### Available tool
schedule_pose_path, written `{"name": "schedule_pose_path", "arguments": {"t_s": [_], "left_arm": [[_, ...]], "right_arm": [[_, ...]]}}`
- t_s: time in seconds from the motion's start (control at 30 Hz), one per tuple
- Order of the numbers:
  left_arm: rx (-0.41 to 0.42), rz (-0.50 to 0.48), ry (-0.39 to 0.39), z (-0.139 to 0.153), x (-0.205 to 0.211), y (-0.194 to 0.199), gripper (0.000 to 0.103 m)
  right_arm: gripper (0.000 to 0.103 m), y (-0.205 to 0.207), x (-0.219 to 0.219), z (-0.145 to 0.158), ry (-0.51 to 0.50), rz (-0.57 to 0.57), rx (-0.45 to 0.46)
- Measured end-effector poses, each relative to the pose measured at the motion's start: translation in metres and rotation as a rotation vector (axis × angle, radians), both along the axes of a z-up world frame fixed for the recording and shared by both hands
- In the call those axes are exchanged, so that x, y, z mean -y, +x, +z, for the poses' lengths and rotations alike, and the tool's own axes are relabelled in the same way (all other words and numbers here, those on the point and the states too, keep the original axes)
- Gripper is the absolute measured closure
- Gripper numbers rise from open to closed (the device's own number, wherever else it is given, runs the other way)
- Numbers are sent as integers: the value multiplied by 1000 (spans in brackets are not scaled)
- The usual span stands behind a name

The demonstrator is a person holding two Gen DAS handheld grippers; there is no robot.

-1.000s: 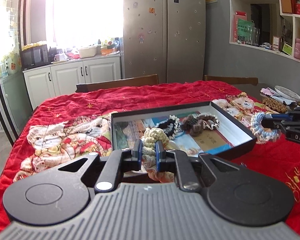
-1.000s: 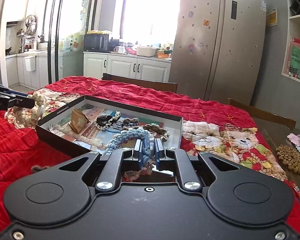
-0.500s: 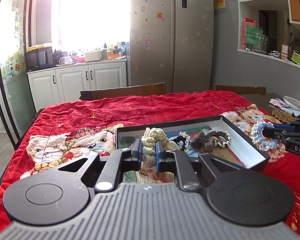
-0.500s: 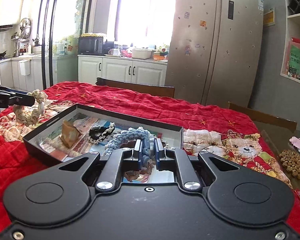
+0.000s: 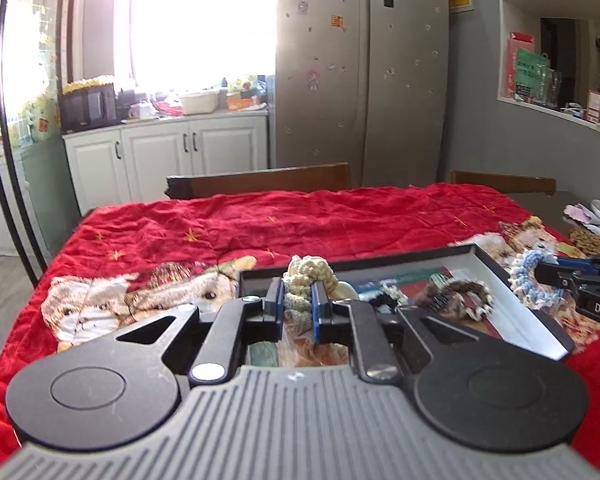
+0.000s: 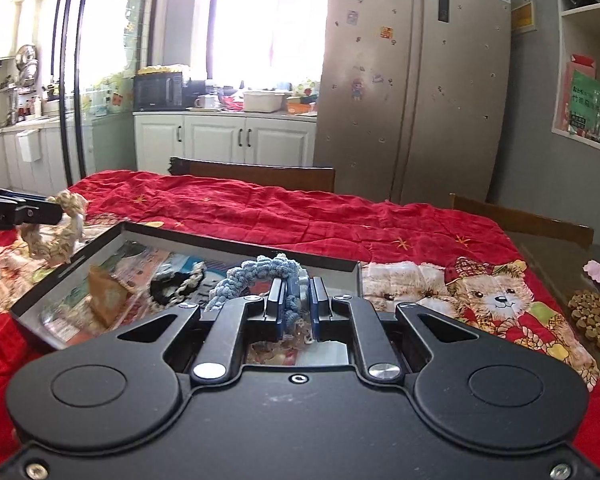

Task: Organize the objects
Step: 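Lift both scrunchies and carry them over the black box with both grippers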

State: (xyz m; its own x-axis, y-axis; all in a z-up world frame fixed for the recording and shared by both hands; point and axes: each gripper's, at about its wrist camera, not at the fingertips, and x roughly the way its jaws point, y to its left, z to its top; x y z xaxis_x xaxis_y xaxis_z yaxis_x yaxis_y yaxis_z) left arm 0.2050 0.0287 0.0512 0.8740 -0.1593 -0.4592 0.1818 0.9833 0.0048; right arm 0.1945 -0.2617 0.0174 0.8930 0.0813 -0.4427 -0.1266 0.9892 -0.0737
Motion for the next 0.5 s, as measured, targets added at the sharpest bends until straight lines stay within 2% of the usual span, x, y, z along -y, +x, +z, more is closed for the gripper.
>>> {"name": "schedule_pose_path", "arguments": {"t_s": [0.5], "left_arm": [[-23, 24, -12, -16, 14, 36, 87]], "right_arm": [[91, 41, 3, -18, 49, -62, -24]]}}
